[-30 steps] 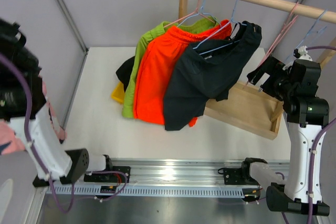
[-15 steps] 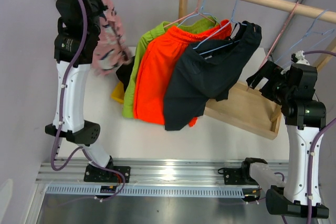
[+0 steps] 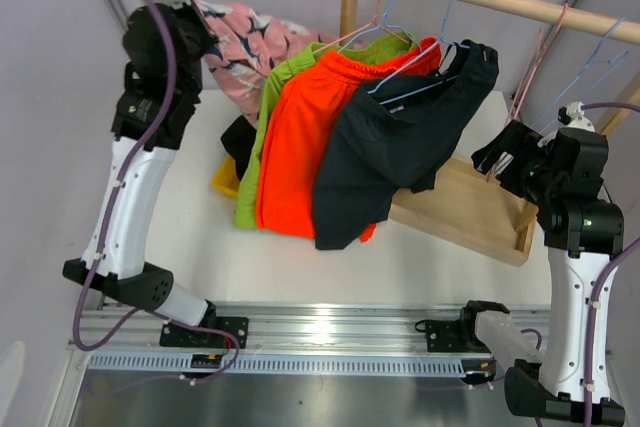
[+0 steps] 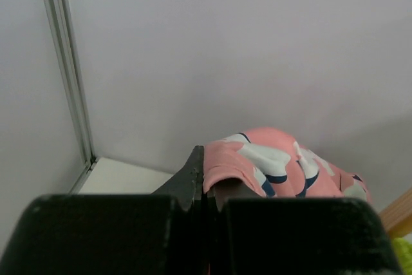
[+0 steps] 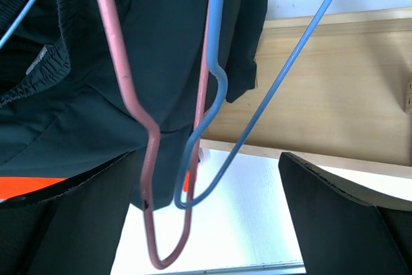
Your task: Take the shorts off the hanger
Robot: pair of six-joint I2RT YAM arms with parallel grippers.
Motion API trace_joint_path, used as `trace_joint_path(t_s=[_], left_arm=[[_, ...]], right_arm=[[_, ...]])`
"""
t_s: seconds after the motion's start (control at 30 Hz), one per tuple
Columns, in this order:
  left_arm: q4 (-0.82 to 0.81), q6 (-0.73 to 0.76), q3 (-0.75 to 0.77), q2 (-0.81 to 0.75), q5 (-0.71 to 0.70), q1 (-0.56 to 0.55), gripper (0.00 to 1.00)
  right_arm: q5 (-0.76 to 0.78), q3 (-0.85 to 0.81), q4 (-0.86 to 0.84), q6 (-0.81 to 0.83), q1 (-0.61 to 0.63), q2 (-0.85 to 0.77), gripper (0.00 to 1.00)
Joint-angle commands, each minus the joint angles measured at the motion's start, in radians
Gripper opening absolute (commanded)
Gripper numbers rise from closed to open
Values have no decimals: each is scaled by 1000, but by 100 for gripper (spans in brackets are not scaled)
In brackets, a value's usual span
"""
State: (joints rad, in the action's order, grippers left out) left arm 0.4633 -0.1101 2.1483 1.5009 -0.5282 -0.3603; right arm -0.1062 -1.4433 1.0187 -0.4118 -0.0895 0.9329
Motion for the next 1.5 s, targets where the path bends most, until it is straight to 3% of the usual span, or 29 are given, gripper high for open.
trace_joint_path(t_s=[0.0,0.3,0.37,0.4,0.43,0.47,0.5,0.7,0.77,1.0,1.33,1.47], left_arm=[[-86,-25,-135,38,-29,4,0],[-155,-89,-363,174,51,11,0],[-176,-97,-407,179,63,11,5],[-176,-97,-422,186,66,11,16],[-146,-102,-426,194,88,11,66],[-126,-106,-423,202,94,11,87],[-105,-114,-424,206,100,9,99],[-109,-143,-568,15,117,-19,99],[-100,-151,-625,-48,109,-38,99],[-39,-137,-745,-301,108,-95,99],[20,-171,-979,-573,197,-106,99],[26,-178,-1036,-617,232,-106,99]], right_arm=[[5,-5,-3,21,-4,-22,99],[34,-14,23,27,2,-40,99],[33,-17,20,22,2,-40,99],[22,-25,15,19,2,-39,99],[17,-32,8,16,2,-37,99],[10,-41,4,15,2,-31,100],[-4,-52,-5,15,1,-28,99],[-344,-130,-202,-65,13,10,99],[-378,-175,-271,-102,34,44,100],[-164,-452,-249,-84,338,286,99],[20,-634,-187,-67,442,458,99],[51,-598,-224,-71,447,455,99]])
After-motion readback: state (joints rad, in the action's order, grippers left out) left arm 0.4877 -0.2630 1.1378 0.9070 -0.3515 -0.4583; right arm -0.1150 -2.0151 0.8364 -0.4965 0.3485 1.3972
